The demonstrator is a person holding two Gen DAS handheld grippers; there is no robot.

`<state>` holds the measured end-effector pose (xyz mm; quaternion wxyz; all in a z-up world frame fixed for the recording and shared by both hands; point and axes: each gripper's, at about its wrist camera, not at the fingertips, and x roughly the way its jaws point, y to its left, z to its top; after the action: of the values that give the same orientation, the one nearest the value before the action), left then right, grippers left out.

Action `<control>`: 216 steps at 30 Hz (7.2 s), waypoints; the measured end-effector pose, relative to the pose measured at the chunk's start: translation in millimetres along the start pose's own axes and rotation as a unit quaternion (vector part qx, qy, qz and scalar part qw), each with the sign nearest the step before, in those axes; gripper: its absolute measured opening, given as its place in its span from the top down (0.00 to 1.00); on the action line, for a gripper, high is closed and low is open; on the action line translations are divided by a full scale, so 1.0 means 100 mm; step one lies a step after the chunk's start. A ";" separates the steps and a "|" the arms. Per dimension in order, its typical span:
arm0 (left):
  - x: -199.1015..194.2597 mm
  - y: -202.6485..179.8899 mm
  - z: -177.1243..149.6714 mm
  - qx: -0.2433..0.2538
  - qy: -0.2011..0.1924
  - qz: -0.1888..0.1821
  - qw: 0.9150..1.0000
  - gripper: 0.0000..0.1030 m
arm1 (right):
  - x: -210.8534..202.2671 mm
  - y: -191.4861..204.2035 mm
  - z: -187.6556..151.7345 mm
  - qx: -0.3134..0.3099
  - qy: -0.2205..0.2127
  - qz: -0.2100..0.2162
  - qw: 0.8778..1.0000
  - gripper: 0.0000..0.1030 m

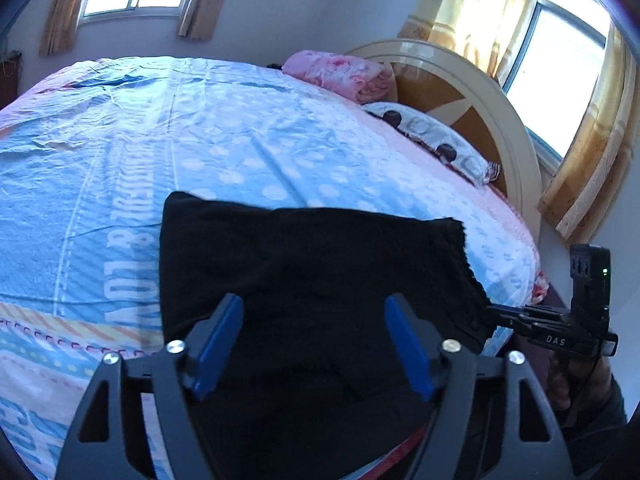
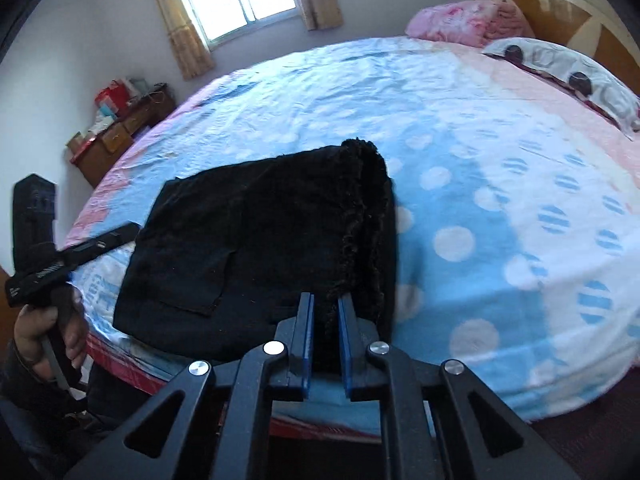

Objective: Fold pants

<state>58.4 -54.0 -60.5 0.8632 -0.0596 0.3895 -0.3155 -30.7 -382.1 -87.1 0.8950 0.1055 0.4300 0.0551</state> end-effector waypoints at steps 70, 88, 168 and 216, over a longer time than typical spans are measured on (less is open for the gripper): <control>0.02 0.33 -0.59 0.033 0.011 0.118 0.992 0.00 | 1.80 1.82 1.99 -0.120 0.125 0.170 0.970 0.65; 0.02 0.38 -0.55 0.022 0.031 0.141 0.989 0.00 | 1.83 1.24 1.26 -0.016 0.124 0.223 0.967 0.61; 0.40 0.33 -0.13 0.033 0.092 0.106 0.989 0.00 | 0.73 -0.44 0.48 0.067 0.005 0.099 0.993 0.53; -1.25 1.18 0.36 -0.017 -0.094 0.140 0.986 0.84 | 0.49 1.52 1.86 -0.115 -0.046 0.218 0.968 0.77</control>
<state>79.9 108.4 2.7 0.9304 -0.0488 0.3167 -0.1781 144.1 -251.5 24.2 0.8864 0.0953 0.3454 0.2933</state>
